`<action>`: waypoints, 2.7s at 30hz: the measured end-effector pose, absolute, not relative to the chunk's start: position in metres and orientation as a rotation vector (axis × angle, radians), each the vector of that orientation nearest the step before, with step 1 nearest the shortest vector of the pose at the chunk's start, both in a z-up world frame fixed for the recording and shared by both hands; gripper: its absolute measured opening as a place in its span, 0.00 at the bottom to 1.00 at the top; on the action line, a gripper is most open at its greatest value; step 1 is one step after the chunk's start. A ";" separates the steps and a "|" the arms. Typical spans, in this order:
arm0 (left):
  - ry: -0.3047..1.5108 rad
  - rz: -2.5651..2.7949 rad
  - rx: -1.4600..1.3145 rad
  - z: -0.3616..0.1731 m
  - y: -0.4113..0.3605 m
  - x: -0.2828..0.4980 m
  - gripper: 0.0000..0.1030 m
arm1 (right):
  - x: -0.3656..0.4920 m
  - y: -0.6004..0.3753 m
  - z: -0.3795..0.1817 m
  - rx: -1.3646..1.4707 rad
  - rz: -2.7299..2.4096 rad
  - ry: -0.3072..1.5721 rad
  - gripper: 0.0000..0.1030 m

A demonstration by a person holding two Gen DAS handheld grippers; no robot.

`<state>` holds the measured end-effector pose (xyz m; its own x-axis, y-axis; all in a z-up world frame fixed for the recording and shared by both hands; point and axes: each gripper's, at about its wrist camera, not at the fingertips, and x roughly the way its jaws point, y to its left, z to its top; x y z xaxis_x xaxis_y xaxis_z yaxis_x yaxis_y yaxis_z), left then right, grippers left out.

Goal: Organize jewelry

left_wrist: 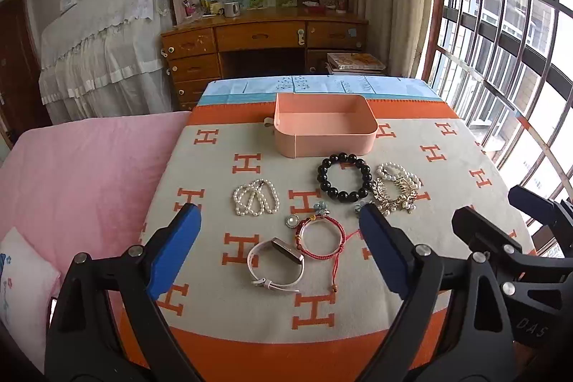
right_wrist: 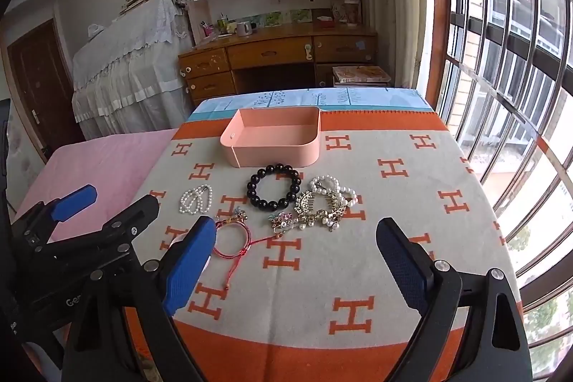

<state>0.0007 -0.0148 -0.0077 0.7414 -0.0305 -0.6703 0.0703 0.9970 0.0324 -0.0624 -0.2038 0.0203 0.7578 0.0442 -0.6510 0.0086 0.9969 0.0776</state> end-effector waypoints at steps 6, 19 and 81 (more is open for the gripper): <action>0.740 -0.056 0.057 -0.013 -0.015 0.012 0.86 | -0.049 -0.202 0.016 0.072 0.032 0.710 0.90; 0.716 -0.072 0.054 -0.013 -0.019 0.011 0.85 | -0.051 -0.205 0.015 0.107 0.076 0.684 0.82; 0.879 -0.140 0.069 -0.012 0.008 0.077 0.82 | 0.027 -0.206 0.017 0.053 0.176 0.822 0.69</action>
<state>0.0766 0.0076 -0.0118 0.6292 -0.0938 -0.7716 0.1508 0.9886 0.0028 0.0266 -0.2064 0.0171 0.6668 0.1760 -0.7242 -0.1351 0.9842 0.1147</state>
